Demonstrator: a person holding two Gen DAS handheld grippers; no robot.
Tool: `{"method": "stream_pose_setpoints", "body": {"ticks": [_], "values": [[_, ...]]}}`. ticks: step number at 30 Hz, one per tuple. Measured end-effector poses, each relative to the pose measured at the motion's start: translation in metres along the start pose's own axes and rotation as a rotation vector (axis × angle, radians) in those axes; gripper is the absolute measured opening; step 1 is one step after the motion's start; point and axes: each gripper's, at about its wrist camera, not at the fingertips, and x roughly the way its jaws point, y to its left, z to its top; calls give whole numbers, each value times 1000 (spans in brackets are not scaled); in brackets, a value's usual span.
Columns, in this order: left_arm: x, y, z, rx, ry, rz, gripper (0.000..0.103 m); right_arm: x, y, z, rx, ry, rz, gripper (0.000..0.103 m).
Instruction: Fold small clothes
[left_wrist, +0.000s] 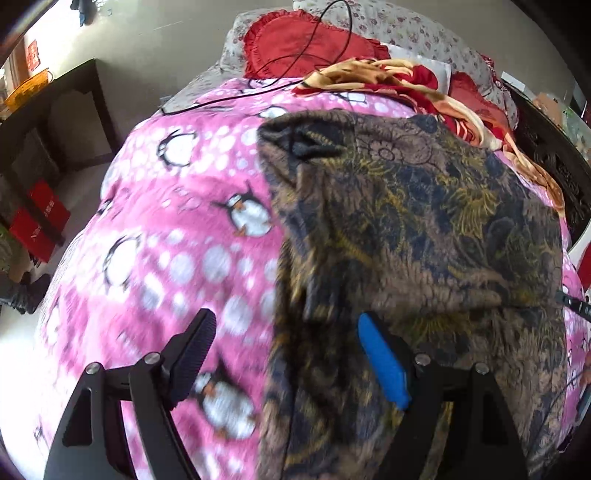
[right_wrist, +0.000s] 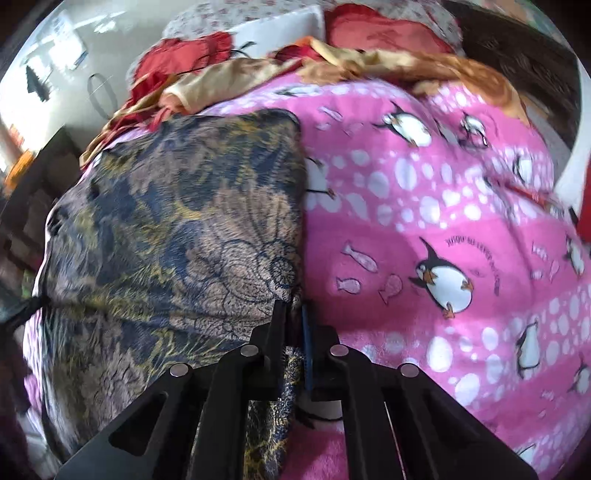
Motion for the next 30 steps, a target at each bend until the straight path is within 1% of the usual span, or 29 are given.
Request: {"method": "stream_pose_setpoints", "body": {"ticks": [2, 3, 4, 5, 6, 7, 11, 12, 13, 16, 19, 24, 27, 29, 30], "values": [[-14, 5, -10, -9, -1, 1, 83, -8, 2, 0, 18, -1, -9, 1], [-21, 7, -15, -11, -7, -2, 83, -15, 3, -1, 23, -5, -17, 4], [-31, 9, -22, -15, -19, -7, 83, -25, 4, -3, 29, -11, -28, 12], [-41, 10, -29, -20, -34, -8, 83, -38, 5, -7, 32, -18, -30, 24], [-48, 10, -34, -23, -43, -9, 83, -51, 6, -14, 28, -16, -4, 29], [-56, 11, -42, -27, -48, -14, 83, -58, 7, -19, 21, -4, 17, 32], [-70, 8, -62, -39, -26, -60, 83, -84, 3, -57, 24, 48, 111, 32], [-76, 8, -69, -40, -23, -79, 83, -89, 1, -68, 24, 64, 125, 34], [-81, 9, -77, -43, -22, -94, 83, -93, 2, -77, 17, 72, 129, 37], [-93, 10, -97, -48, -10, -115, 83, -107, 0, -108, -13, 95, 151, 43], [-98, 11, -116, -31, 20, -111, 83, -109, -1, -137, -31, 122, 206, 44], [-107, 17, -140, -15, 42, -102, 83, -115, 1, -173, -75, 164, 228, 44], [-113, 20, -154, -22, 52, -110, 83, -122, -10, -191, -33, 163, 247, 45], [-116, 21, -163, -21, 74, -118, 83, -120, -14, -208, -1, 212, 286, 45], [-118, 22, -166, -17, 78, -121, 83, -121, -13, -214, -4, 220, 297, 45]]}}
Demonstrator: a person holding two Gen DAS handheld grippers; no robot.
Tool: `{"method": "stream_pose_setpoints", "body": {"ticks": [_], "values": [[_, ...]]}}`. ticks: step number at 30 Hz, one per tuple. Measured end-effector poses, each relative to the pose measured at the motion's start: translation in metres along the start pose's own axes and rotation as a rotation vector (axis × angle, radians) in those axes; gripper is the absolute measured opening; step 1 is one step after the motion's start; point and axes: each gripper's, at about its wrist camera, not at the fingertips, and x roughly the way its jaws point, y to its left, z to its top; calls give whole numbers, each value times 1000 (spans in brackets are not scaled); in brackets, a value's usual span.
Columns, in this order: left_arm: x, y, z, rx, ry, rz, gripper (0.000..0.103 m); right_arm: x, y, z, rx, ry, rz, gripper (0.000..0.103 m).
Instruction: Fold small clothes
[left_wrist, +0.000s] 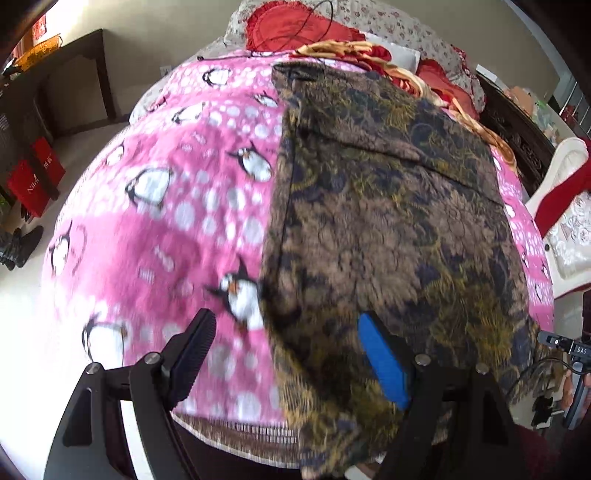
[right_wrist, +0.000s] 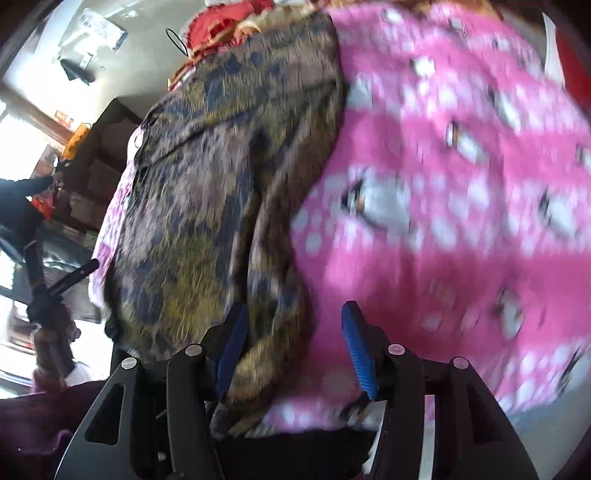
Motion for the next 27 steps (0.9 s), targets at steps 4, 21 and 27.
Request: {"method": "stream_pose_setpoints", "body": {"ticks": [4, 21, 27], "values": [[-12, 1, -14, 4, 10, 3, 83, -18, 7, -23, -36, 8, 28, 46], [17, -37, -30, 68, 71, 82, 85, -18, 5, -34, -2, -45, -12, 55], [28, -34, -39, 88, 122, 85, 85, -11, 2, -25, -28, -81, -81, 0]]}}
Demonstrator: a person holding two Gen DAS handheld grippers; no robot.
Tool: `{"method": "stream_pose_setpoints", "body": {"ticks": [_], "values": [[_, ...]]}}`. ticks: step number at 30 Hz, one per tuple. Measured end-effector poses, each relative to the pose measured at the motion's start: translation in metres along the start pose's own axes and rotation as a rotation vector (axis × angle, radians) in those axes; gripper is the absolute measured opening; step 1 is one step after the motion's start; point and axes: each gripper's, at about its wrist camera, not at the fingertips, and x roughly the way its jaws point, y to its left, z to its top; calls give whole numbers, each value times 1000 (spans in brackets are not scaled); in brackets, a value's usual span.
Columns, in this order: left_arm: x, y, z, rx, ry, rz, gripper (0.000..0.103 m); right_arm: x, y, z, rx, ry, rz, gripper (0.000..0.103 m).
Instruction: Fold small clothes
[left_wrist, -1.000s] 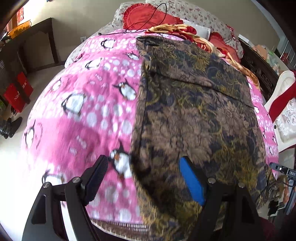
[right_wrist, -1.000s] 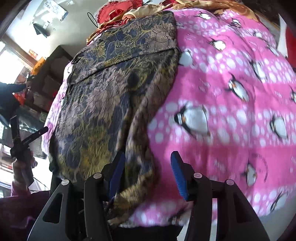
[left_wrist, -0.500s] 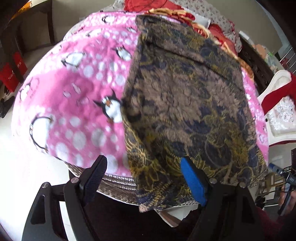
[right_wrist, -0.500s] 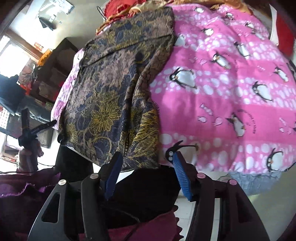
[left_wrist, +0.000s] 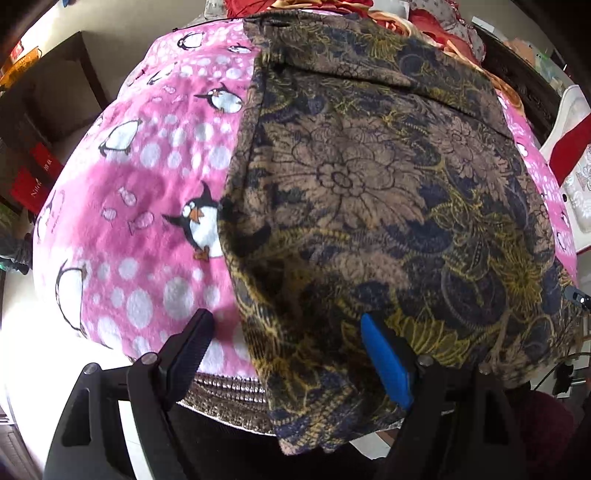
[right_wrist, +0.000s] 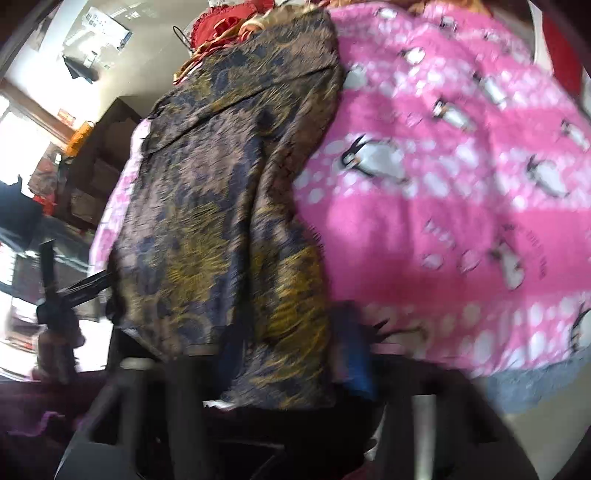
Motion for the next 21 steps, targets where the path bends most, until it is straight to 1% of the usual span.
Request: {"method": "stream_pose_setpoints", "body": {"ticks": [1, 2, 4, 6, 7, 10, 12, 14, 15, 17, 18, 19, 21], "values": [[0, 0, -2, 5, -1, -1, 85, -2, -2, -1, 7, 1, 31, 0], [-1, 0, -3, 12, -1, -2, 85, -6, -1, -3, 6, -7, 40, 0], [-4, 0, -5, 11, -1, -11, 85, -26, 2, -11, -12, -49, 44, 0], [-4, 2, -6, -6, 4, -34, 85, -52, 2, -20, -21, -101, 65, 0], [-5, 2, -5, -17, 5, -42, 85, -59, -1, -23, -14, -111, 68, 0], [-5, 7, -5, -50, 4, -60, 86, -51, -9, -27, 15, -83, 53, 0], [-4, 6, -5, -47, 9, -57, 86, -38, -15, -28, 37, -53, 45, 0], [-5, 5, -7, -31, 18, -49, 86, -29, -16, -28, 57, -34, 57, 0], [-6, 5, -8, -33, 20, -49, 86, -25, -16, -28, 66, -30, 70, 3], [-6, 5, -9, -41, 22, -47, 86, -22, -13, -27, 57, -24, 86, 30], [-6, 4, -10, -40, 24, -45, 86, -19, -10, -27, 51, -17, 84, 35], [-7, 3, -11, -32, 27, -40, 86, -17, -9, -27, 46, -8, 76, 37], [-8, 2, -15, -15, 32, -32, 83, -12, -9, -24, 43, 6, 73, 37]]}}
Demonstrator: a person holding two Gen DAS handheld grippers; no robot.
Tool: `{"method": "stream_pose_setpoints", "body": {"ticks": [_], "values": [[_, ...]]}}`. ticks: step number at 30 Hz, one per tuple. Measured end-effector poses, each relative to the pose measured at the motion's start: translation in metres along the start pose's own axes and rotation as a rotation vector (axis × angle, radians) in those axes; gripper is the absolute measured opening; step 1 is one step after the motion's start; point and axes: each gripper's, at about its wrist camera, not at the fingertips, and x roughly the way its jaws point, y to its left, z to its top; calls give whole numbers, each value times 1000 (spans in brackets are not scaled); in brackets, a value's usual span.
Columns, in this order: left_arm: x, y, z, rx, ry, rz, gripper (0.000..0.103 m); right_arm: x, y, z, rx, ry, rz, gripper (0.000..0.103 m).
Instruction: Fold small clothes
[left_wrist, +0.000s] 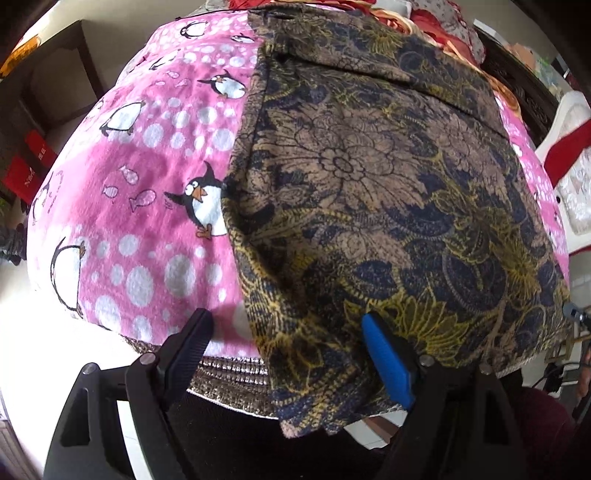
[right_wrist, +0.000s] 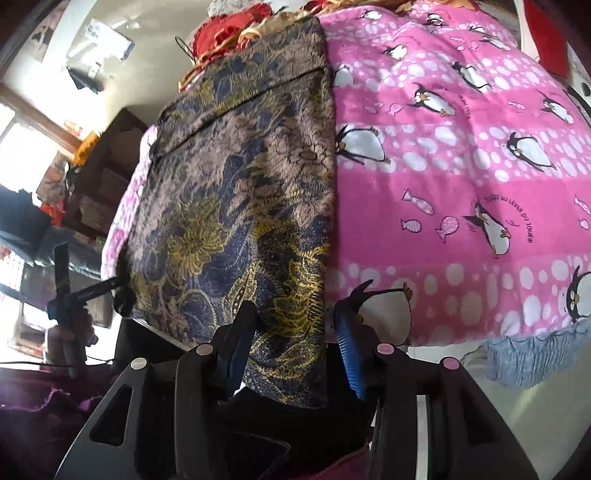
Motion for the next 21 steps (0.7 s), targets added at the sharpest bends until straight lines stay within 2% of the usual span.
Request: {"method": "stream_pose_setpoints", "body": {"ticks": [1, 3, 6, 10, 13, 15, 21], "values": [[-1, 0, -1, 4, 2, 7, 80, 2, -1, 0, 6, 5, 1, 37], [-4, 4, -3, 2, 2, 26, 62, 4, -1, 1, 19, 7, 9, 36], [-10, 19, -2, -41, 15, 12, 43, 4, -2, 1, 16, 7, 8, 33], [-12, 28, 1, -81, 35, -21, 43, 7, -2, 5, 14, 24, 6, 33], [-11, 24, 0, -57, 34, -18, 53, 9, -1, 8, 15, 24, 1, 33], [-9, 19, 0, -36, 35, -18, 64, 11, -2, 8, 13, 32, -1, 33], [-6, 10, -2, -2, 31, 14, 68, 12, 0, 8, -6, 57, -10, 33]]}}
